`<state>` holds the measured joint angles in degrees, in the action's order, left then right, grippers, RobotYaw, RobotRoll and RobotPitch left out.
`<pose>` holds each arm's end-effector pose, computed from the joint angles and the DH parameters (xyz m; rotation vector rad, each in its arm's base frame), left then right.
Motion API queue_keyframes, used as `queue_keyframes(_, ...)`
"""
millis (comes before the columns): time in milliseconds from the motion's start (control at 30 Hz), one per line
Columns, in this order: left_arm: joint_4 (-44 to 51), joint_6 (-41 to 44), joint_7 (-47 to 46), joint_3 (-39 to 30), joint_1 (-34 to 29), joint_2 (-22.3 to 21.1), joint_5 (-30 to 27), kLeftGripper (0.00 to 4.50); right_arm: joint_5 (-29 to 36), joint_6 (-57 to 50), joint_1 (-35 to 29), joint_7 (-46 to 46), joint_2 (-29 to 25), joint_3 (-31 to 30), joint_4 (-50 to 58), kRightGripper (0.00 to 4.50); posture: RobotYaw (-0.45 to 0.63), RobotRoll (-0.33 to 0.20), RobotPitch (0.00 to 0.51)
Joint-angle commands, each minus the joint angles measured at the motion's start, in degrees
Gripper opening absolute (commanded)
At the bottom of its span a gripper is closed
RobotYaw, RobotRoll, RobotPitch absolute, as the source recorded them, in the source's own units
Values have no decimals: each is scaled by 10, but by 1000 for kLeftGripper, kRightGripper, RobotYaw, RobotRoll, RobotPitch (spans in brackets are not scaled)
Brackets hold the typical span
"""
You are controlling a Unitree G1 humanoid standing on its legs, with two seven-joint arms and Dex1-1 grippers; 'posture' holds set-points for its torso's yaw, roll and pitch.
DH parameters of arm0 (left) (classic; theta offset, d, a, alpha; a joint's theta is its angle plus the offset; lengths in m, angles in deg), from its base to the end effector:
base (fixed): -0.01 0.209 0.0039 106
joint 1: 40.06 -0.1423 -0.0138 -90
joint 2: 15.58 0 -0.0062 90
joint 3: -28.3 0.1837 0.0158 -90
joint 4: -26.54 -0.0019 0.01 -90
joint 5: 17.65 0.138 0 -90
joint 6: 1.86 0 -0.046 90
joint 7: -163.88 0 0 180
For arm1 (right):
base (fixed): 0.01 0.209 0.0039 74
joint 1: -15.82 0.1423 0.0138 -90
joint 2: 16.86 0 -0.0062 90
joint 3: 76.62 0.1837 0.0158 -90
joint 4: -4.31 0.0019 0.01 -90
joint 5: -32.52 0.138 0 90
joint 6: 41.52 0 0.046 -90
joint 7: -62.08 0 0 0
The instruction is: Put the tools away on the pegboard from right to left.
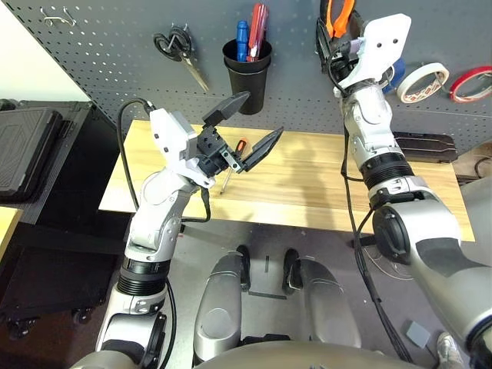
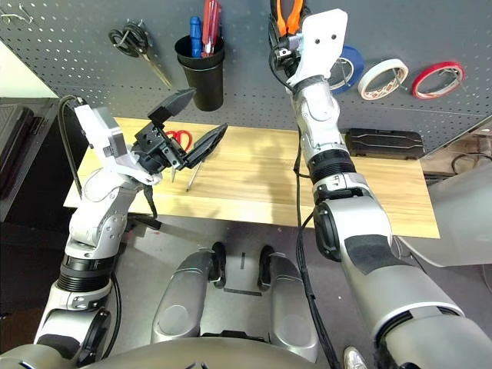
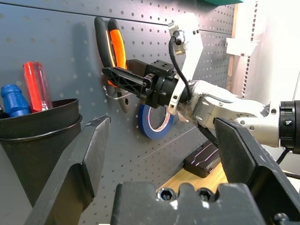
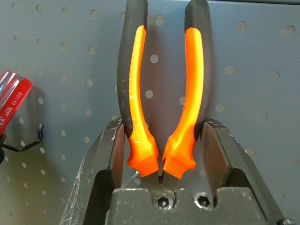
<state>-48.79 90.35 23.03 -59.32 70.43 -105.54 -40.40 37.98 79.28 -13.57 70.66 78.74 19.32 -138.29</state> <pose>0.2449 0.1588 0.1681 0.0775 -0.5505 -0.9115 0.3578 -0.1430 0.2016 -0.0790 -0.6619 0.2042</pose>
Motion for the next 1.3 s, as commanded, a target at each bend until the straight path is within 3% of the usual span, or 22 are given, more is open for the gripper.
queue_keyframes(33,-6,-7,3,10,-1,0,9,4500,-6,-11,-23,6,-1,1,-9,2574,203,0,227)
queue_keyframes(100,-7,-7,2,10,-3,0,12,4500,-5,-13,-29,9,2,0,-6,2574,203,0,227)
queue_keyframes(300,-13,-12,2,12,-8,-3,25,4500,-26,55,-55,18,-8,-11,41,4481,204,0,235)
queue_keyframes(400,-13,-10,0,11,-11,-5,26,4500,-43,93,-80,32,-27,-20,86,4481,205,0,240)
queue_keyframes(533,-15,-7,-3,11,-20,-12,35,4500,-22,57,-139,59,-41,-17,183,4481,203,0,246)
queue_keyframes(867,-38,21,-31,18,-44,-29,75,4500,53,-239,-388,196,-131,-49,513,4481,184,0,264)
queue_keyframes(1100,-73,78,-70,43,-47,-43,145,4500,57,-377,-492,264,-190,-73,569,4481,171,0,290)
queue_keyframes(1300,-107,145,-99,66,-45,-42,187,4500,36,-428,-515,297,-207,-108,558,4481,172,0,312)
